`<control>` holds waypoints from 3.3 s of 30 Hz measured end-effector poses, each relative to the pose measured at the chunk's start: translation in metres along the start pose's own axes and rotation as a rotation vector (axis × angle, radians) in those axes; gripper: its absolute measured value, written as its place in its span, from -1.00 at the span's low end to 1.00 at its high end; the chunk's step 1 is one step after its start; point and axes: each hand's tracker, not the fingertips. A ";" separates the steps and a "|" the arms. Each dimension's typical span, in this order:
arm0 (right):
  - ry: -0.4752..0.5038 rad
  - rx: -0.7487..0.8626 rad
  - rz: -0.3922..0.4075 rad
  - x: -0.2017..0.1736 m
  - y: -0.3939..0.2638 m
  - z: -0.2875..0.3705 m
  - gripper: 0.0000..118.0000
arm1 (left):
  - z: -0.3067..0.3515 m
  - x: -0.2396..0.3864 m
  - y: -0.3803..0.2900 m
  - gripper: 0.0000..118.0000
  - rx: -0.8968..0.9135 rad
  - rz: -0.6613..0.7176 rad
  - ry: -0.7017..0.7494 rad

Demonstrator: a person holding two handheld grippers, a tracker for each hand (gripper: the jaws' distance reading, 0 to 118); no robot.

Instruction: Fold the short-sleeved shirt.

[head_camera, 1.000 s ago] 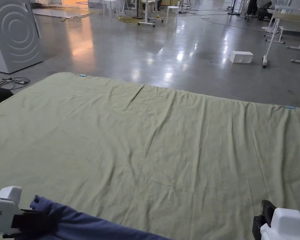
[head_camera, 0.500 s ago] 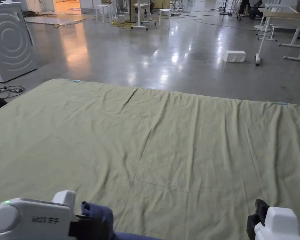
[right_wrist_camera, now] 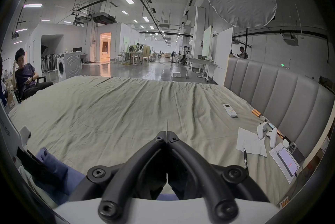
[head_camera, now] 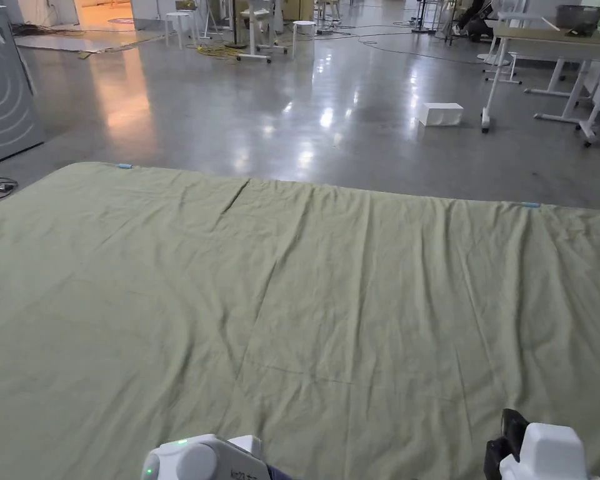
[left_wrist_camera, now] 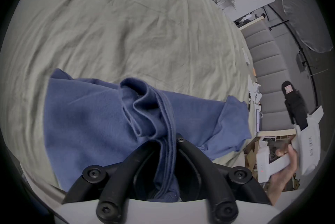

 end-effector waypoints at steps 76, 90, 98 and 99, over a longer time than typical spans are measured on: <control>0.007 -0.019 0.009 0.001 -0.001 0.009 -1.00 | 0.021 -0.169 -0.009 0.20 0.114 0.178 -0.526; 0.012 -0.028 0.024 -0.005 -0.002 0.010 -1.00 | 0.045 -0.158 -0.002 -0.80 0.143 0.086 -0.473; 0.008 -0.023 0.030 -0.002 0.000 0.010 -1.00 | 0.127 -0.155 0.019 -0.80 0.220 -0.018 -0.300; 0.009 -0.021 0.030 -0.002 0.001 0.010 -1.00 | 0.137 -0.154 0.022 -0.80 0.235 -0.047 -0.256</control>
